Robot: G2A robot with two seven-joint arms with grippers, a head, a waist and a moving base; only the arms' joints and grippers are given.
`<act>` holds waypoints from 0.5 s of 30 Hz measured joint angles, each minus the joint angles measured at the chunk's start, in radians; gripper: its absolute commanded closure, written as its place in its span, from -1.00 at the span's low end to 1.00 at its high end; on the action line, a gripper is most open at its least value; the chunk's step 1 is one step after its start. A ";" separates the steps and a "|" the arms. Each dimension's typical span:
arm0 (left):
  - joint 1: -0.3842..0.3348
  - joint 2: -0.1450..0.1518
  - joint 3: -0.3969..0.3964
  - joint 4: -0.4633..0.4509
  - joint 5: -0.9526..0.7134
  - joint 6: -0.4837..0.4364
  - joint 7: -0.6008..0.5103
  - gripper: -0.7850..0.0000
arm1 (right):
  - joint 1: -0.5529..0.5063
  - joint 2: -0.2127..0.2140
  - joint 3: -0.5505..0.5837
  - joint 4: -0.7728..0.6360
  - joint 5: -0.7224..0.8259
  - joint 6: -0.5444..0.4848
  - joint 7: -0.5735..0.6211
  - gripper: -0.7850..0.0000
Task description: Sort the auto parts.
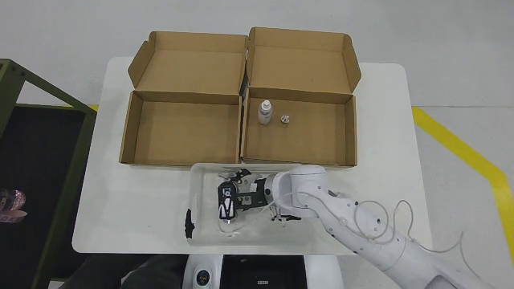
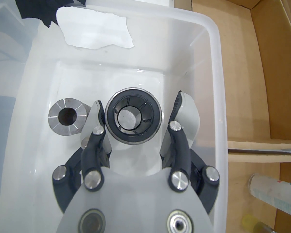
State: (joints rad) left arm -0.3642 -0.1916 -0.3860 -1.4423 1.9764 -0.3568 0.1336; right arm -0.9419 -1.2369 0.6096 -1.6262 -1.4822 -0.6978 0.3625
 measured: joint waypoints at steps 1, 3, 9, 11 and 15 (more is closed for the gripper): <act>0.000 0.000 0.000 0.000 0.000 0.000 0.000 -1.00 | 0.001 -0.002 -0.002 0.005 0.000 0.001 -0.001 -0.30; 0.000 0.000 0.000 0.000 0.000 0.000 0.000 -1.00 | 0.004 -0.006 -0.007 0.017 0.002 0.001 -0.006 -0.28; 0.000 0.000 0.000 0.000 0.000 0.000 0.000 -1.00 | 0.008 -0.017 -0.012 0.035 0.013 0.001 -0.027 0.19; 0.000 0.000 0.000 0.000 0.000 0.000 0.000 -1.00 | 0.008 -0.019 -0.012 0.035 0.019 -0.004 -0.035 0.33; 0.000 0.000 0.000 0.000 0.000 0.000 0.000 -1.00 | 0.007 -0.022 -0.011 0.043 0.024 -0.016 -0.043 0.81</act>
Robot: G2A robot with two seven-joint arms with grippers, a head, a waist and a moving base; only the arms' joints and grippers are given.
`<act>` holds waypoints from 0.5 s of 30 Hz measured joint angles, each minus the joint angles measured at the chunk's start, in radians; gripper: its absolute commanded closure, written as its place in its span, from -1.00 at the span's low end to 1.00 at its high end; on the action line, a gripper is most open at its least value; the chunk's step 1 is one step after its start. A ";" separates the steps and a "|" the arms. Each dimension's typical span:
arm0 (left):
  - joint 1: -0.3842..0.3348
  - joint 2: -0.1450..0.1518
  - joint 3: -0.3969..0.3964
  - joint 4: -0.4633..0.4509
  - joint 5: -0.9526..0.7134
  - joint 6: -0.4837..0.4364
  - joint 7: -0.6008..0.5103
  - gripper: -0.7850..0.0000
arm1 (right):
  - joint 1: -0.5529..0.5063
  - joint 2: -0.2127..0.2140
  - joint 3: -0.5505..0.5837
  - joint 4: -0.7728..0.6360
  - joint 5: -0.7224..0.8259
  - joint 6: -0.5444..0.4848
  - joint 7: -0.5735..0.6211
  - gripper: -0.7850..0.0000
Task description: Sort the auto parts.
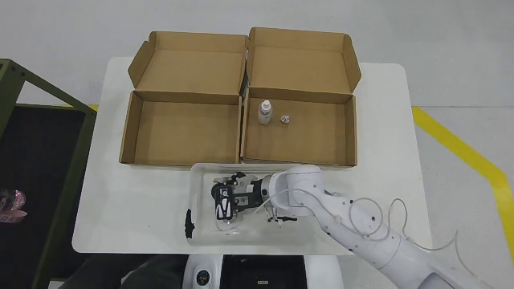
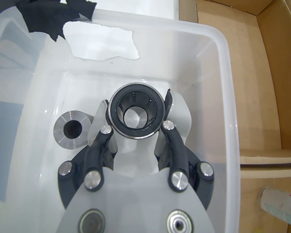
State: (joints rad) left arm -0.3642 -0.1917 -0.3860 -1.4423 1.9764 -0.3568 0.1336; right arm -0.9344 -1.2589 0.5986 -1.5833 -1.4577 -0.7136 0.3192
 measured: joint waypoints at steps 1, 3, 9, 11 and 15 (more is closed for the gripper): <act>0.000 0.000 0.000 0.000 0.000 0.000 0.000 -1.00 | 0.000 -0.001 0.000 0.004 0.004 -0.005 -0.003 0.92; 0.000 0.000 0.000 0.000 0.000 0.000 0.000 -1.00 | 0.000 -0.003 0.000 0.010 0.015 -0.013 -0.014 1.00; 0.000 0.000 0.000 0.000 0.000 0.000 0.000 -1.00 | -0.003 -0.005 0.016 0.002 0.046 -0.028 -0.039 1.00; 0.000 0.000 0.000 0.000 0.000 0.000 0.000 -1.00 | -0.007 -0.003 0.026 -0.008 0.052 -0.033 -0.042 1.00; 0.000 0.000 0.000 0.000 0.000 0.000 0.000 -1.00 | -0.016 0.003 0.053 -0.036 0.055 -0.040 -0.050 1.00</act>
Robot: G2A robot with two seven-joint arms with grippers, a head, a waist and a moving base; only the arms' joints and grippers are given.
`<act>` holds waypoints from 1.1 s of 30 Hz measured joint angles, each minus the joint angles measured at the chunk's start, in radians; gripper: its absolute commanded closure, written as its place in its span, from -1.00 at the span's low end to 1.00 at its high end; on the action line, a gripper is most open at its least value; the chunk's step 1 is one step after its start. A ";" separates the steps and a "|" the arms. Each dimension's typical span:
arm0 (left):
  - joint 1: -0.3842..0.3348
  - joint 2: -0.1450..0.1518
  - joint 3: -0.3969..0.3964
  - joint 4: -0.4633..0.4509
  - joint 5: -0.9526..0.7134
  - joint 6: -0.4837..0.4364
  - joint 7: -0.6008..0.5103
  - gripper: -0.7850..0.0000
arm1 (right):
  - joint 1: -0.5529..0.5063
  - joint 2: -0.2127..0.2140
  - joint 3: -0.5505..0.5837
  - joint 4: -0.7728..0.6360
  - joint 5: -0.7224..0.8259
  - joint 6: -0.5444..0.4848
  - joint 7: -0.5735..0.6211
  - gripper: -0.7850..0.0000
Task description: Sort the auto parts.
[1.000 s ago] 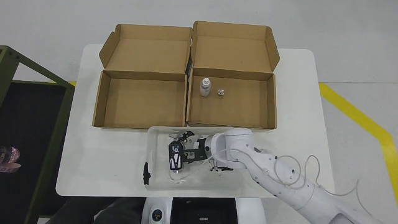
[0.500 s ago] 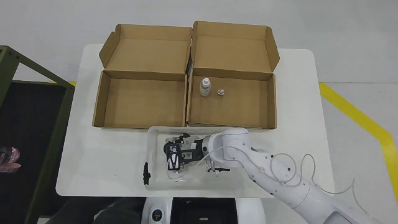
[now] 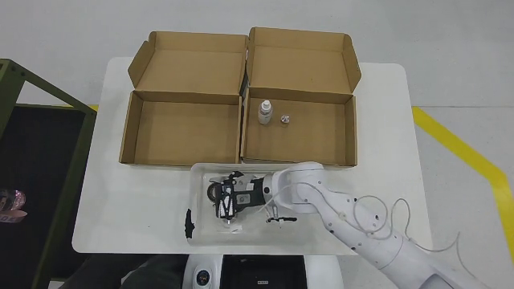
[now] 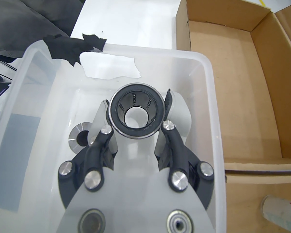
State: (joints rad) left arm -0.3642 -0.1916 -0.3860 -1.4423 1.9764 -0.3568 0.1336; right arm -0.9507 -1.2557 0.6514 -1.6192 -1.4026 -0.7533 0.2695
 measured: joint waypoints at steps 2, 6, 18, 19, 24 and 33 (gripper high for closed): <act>0.000 0.000 0.000 0.000 0.000 0.000 0.000 -1.00 | -0.007 0.006 0.021 -0.026 0.004 -0.010 -0.002 1.00; 0.000 0.000 0.000 0.000 0.000 0.000 0.000 -1.00 | -0.028 0.019 0.065 -0.086 0.022 -0.029 -0.007 1.00; 0.000 0.000 0.000 0.000 0.000 0.000 0.000 -1.00 | -0.083 0.052 0.195 -0.240 0.044 -0.062 -0.025 1.00; 0.000 0.000 0.000 0.000 0.000 0.000 0.000 -1.00 | -0.086 0.054 0.204 -0.247 0.047 -0.063 -0.028 1.00; 0.000 0.000 0.000 0.000 0.000 0.000 0.000 -1.00 | -0.094 0.062 0.247 -0.268 0.065 -0.068 -0.045 1.00; 0.000 0.000 0.000 0.000 0.000 0.000 0.000 -1.00 | -0.097 0.068 0.300 -0.303 0.073 -0.034 -0.075 1.00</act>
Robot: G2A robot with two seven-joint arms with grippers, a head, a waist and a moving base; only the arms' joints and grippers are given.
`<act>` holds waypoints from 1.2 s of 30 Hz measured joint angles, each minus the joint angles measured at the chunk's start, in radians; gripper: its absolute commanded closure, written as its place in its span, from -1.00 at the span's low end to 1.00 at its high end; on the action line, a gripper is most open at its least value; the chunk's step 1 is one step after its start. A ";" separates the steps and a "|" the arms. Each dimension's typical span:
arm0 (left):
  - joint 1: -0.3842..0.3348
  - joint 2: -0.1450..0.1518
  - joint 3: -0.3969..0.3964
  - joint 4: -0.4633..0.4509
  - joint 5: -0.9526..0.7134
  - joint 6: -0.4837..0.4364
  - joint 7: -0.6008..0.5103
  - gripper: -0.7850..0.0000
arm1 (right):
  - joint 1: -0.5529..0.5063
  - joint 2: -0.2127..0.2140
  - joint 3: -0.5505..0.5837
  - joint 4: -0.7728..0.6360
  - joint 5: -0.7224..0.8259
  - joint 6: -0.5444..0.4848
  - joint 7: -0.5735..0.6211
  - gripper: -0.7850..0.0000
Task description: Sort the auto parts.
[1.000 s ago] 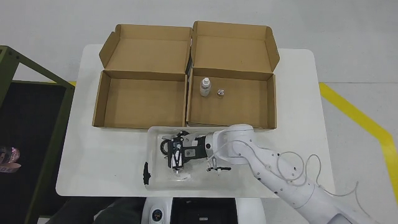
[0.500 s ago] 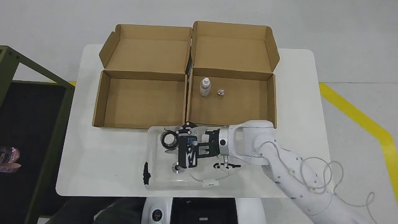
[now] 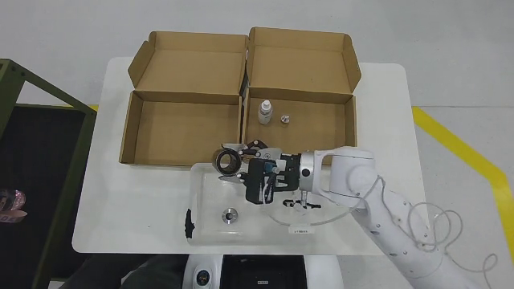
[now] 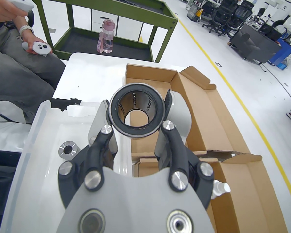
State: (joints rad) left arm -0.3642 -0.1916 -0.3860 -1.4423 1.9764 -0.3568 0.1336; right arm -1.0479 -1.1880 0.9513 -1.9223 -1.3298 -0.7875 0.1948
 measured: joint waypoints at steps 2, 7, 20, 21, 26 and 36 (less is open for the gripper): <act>0.000 0.000 0.000 0.000 0.000 0.000 0.000 -1.00 | 0.002 0.001 0.010 -0.003 0.000 0.006 -0.003 1.00; 0.000 0.000 0.000 0.000 0.000 0.000 0.000 -1.00 | 0.019 -0.001 0.016 0.013 -0.001 0.018 -0.008 1.00; 0.000 0.000 0.000 0.000 0.000 0.000 0.000 -1.00 | 0.094 -0.026 -0.048 0.106 0.005 0.090 -0.021 1.00; 0.000 0.000 0.000 0.000 0.000 0.000 0.000 -1.00 | 0.101 -0.028 -0.054 0.116 0.003 0.095 -0.019 1.00; 0.000 0.000 0.000 0.000 0.000 0.000 0.000 -1.00 | 0.144 -0.046 -0.099 0.182 0.003 0.129 -0.018 1.00; 0.000 0.000 0.000 0.000 0.000 0.000 0.000 -1.00 | 0.237 -0.090 -0.186 0.315 0.012 0.190 -0.020 1.00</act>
State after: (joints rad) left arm -0.3642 -0.1917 -0.3860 -1.4423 1.9764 -0.3568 0.1336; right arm -0.8104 -1.2783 0.7649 -1.6072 -1.3180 -0.5975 0.1743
